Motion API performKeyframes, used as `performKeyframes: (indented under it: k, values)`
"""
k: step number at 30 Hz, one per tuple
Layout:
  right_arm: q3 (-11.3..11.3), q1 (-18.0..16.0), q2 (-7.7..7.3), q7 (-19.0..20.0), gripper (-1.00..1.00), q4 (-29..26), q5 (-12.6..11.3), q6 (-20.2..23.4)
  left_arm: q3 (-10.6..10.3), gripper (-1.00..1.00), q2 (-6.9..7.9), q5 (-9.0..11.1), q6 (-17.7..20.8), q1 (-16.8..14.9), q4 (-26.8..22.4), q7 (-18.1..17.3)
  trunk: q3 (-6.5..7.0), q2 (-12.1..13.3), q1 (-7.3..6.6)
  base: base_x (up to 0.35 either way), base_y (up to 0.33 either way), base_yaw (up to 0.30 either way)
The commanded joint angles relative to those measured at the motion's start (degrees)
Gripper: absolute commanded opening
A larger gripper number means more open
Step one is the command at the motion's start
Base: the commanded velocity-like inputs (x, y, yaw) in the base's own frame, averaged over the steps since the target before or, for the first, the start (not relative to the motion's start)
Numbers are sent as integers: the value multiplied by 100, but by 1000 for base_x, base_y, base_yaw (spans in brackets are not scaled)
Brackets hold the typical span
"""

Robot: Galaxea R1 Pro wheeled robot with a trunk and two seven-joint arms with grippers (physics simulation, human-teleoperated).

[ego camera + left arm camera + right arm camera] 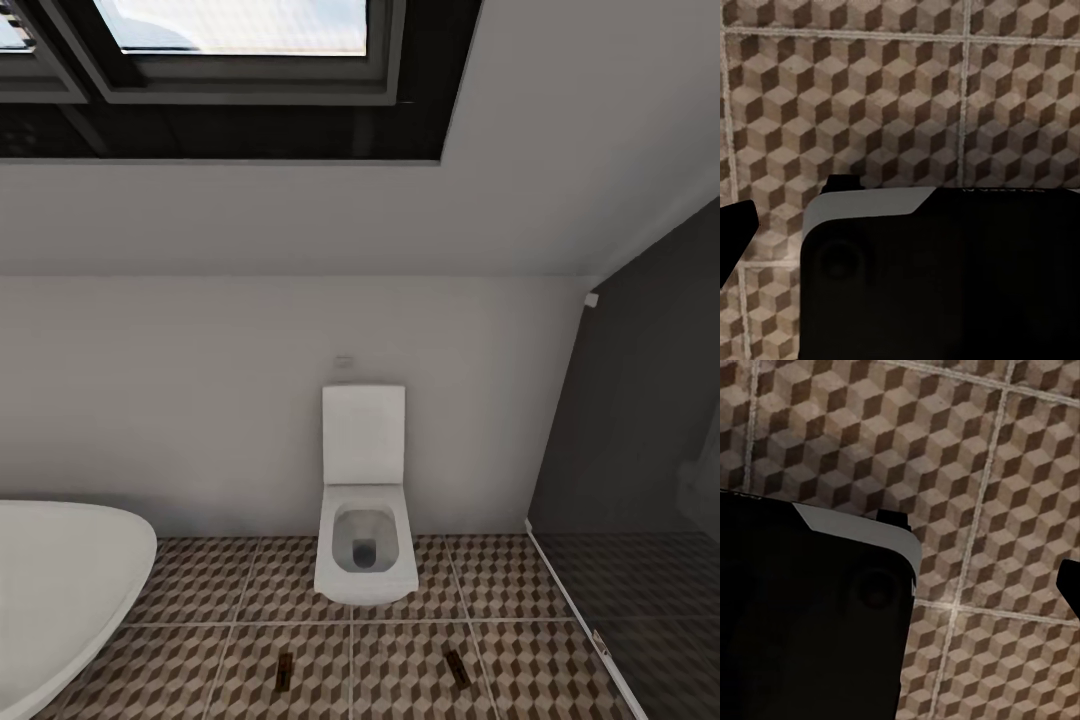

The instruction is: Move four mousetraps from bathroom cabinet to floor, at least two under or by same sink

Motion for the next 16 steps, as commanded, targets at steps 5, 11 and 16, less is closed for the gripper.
performKeyframes:
  k: [5,11,16]
  values:
    - [8,-6,5,-30,100,12,49,-16,-58,100,47,48,-22,-5,1,-3,-8,-6,1,0,0,0]
    - [5,-6,6,-31,100,8,67,-19,-66,100,66,51,-22,-5,9,-3,-8,-6,1,0,0,0]
    - [7,-6,6,-31,100,6,76,-22,-68,100,64,46,-22,-5,12,-2,-8,-6,1,0,0,0]
